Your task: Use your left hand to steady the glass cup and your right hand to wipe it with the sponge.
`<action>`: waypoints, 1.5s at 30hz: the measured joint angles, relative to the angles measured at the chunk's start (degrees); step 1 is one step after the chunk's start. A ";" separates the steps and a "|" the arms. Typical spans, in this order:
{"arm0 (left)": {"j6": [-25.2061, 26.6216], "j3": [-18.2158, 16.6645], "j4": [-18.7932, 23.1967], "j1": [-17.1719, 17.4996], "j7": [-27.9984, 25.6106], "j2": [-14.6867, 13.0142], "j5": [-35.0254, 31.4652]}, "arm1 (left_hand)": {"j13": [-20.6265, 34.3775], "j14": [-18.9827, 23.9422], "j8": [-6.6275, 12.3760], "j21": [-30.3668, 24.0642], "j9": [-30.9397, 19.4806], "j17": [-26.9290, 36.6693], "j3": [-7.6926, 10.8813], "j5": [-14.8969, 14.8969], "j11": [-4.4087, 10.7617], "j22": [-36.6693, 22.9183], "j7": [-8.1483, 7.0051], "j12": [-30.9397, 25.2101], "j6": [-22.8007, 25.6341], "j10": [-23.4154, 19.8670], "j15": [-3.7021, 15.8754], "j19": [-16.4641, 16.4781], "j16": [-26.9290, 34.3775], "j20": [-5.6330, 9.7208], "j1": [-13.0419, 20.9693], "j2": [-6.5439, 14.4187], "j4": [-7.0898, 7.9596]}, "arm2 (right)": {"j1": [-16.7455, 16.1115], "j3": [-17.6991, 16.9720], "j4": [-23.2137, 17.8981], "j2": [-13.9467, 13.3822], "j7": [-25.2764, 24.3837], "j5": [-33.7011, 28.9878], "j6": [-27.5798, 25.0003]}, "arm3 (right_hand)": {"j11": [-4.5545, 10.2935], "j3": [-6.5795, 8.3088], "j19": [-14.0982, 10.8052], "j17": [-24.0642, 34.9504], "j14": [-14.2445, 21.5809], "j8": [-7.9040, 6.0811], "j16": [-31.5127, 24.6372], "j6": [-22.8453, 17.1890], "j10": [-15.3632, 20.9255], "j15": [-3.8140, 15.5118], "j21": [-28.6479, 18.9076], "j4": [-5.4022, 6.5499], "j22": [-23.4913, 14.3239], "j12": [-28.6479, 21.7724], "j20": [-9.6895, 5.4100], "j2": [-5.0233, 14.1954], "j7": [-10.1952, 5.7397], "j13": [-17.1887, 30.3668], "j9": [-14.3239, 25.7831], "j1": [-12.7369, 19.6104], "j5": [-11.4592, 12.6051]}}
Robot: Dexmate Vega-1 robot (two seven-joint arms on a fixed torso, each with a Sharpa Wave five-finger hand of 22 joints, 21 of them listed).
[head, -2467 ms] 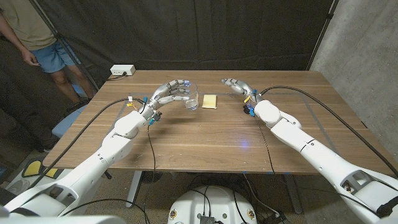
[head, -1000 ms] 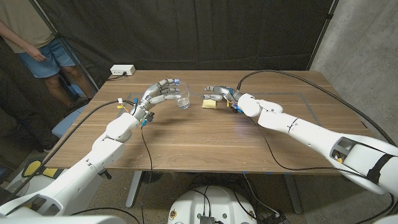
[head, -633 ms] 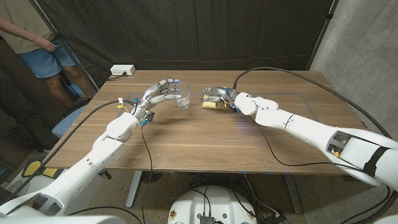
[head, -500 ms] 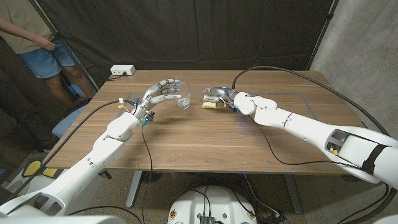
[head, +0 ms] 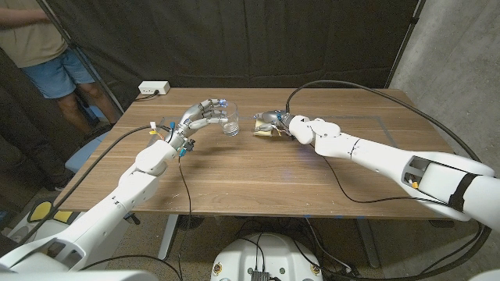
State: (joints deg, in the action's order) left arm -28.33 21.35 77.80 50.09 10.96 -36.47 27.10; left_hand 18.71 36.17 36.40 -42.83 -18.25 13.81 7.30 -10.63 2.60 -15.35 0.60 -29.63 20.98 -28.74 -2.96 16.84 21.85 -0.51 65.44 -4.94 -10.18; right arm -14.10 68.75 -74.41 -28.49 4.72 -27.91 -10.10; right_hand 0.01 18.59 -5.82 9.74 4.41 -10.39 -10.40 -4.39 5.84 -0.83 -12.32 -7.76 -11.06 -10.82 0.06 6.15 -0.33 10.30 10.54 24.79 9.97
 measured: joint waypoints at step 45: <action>0.13 0.50 -1.63 -1.81 1.70 0.83 0.55 | 0.00 0.49 0.65 -1.97 0.59 0.00 0.00 -0.18 0.01 0.53 0.11 -0.02 0.11 0.01 -0.10 -1.22 -0.04 -0.21 0.00 0.00 0.00 | -2.53 4.19 -0.02 -0.01 -13.12 -7.98 -7.38 | 6.08 1.69 -24.86 15.18 55.19 -9.27 -20.78 -49.46 50.91 10.56 -28.44 -1.88 -10.49 -12.85 -2.94 0.55 -7.29 3.70 0.48 33.71 0.89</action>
State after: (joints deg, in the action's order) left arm -28.20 21.85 76.17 48.27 12.66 -35.64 27.65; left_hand 18.71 36.65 37.05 -44.79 -17.66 13.81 7.30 -10.80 2.61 -14.82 0.71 -29.65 21.09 -28.73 -3.06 15.62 21.81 -0.72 65.44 -4.94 -10.17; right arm -16.63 72.94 -74.44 -28.50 -8.39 -35.89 -17.48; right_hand 6.09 20.28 -30.69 24.92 59.60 -19.66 -31.18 -53.86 56.74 9.73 -40.76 -9.64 -21.55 -23.68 -2.88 6.70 -7.62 14.00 11.01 58.50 10.85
